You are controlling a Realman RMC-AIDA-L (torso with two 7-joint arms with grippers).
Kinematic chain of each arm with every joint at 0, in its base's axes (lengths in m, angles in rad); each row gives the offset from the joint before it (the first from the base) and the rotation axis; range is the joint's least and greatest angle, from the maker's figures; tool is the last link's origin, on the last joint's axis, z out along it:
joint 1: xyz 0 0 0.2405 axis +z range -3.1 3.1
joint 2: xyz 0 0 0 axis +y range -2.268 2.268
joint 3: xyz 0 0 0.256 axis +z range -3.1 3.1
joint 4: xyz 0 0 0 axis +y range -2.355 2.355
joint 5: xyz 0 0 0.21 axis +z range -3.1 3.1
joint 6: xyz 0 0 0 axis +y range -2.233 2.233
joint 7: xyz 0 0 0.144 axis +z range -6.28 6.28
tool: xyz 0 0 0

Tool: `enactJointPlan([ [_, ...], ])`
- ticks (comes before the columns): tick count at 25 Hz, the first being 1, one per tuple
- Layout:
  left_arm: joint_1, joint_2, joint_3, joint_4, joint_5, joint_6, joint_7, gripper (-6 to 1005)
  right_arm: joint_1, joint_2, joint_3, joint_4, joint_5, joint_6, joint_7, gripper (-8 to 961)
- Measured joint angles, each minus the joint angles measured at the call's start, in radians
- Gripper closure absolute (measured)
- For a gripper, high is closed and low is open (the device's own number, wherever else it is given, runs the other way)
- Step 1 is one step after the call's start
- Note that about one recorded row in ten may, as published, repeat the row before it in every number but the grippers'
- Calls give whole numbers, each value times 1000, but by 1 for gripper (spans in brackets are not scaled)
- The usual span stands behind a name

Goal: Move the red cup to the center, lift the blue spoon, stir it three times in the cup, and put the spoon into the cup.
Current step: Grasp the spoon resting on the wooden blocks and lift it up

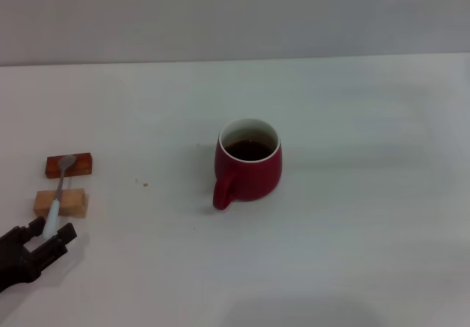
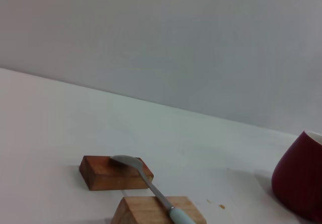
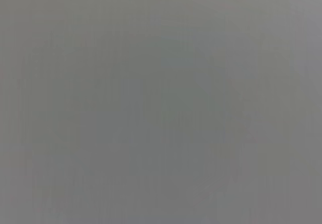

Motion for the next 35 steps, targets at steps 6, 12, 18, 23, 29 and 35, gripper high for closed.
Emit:
enactJointPlan([
  [6,0,-1,-5,0,0,-10,-4,420,-1,0,-1,0,0,0,0,464],
  [12,0,-3,-6,0,0,-14,-7,431,-1,-2,-3,0,0,-5,0,464],
  [18,1,-8,-9,0,-2,-15,-4,443,4,-2,3,4,2,-15,-41,462],
  [23,1,-9,-19,0,-4,-20,-6,452,9,-1,-1,8,2,-16,-50,461],
  [29,0,-10,-26,0,-5,-28,-7,591,9,0,-1,8,3,-16,-50,462],
  [35,-1,-9,-33,-2,0,-29,-9,648,9,1,-1,8,4,-26,-51,462],
])
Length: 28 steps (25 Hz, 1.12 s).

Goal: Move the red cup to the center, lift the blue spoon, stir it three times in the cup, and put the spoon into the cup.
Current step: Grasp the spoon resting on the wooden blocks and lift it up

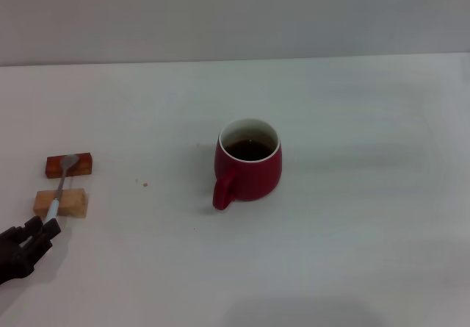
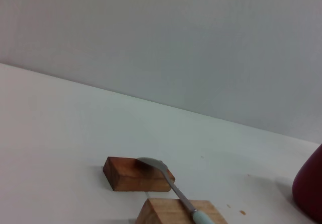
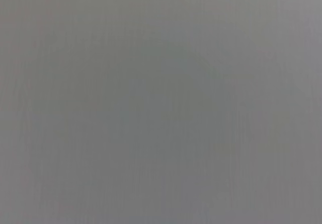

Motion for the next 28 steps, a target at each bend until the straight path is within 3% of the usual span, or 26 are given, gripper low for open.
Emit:
enactJointPlan([
  [28,-4,-10,-16,5,-3,-37,23,661,5,0,-1,0,4,0,0,461],
])
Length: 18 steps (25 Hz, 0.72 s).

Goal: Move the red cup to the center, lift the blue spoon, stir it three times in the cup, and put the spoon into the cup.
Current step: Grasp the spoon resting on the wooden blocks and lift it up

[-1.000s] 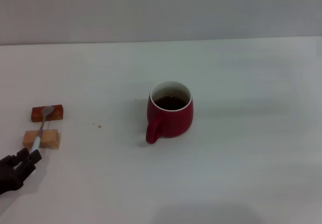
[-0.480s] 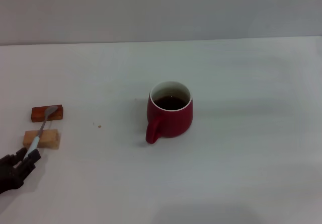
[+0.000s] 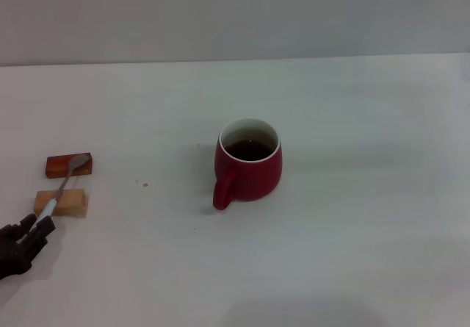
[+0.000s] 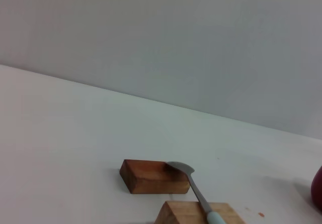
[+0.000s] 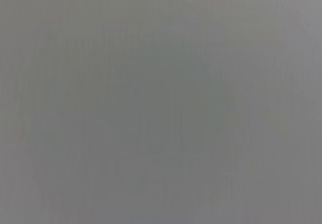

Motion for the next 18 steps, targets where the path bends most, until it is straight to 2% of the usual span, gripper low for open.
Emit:
enactJointPlan([
  [12,-2,-1,-26,-2,2,1,30,706,3,3,0,3,0,0,0,463],
  [18,-4,1,-23,-3,4,0,32,799,3,4,0,3,0,0,0,464],
])
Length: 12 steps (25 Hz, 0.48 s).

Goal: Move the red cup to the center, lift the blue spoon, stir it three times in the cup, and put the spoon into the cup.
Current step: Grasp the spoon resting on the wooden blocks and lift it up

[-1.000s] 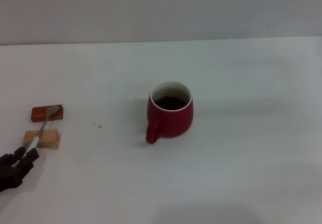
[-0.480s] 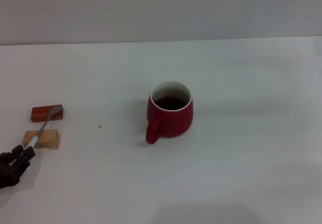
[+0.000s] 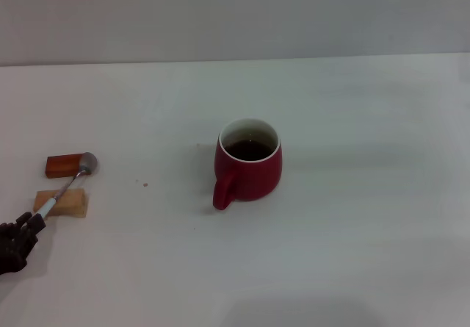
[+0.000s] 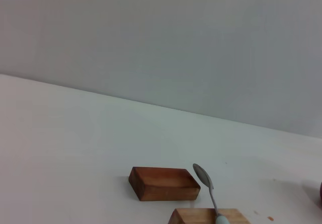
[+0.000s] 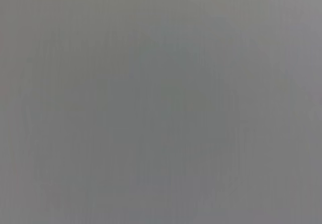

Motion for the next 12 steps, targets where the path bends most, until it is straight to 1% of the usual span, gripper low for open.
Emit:
enactJointPlan([
  [3,-1,-1,-2,0,0,1,24,845,2,0,0,0,-1,0,0,462],
  [7,-1,-3,-8,-2,-2,-2,45,844,4,0,0,4,-1,0,0,461],
  [12,-11,-5,-48,-6,-7,6,37,848,4,0,0,6,-2,0,0,462],
])
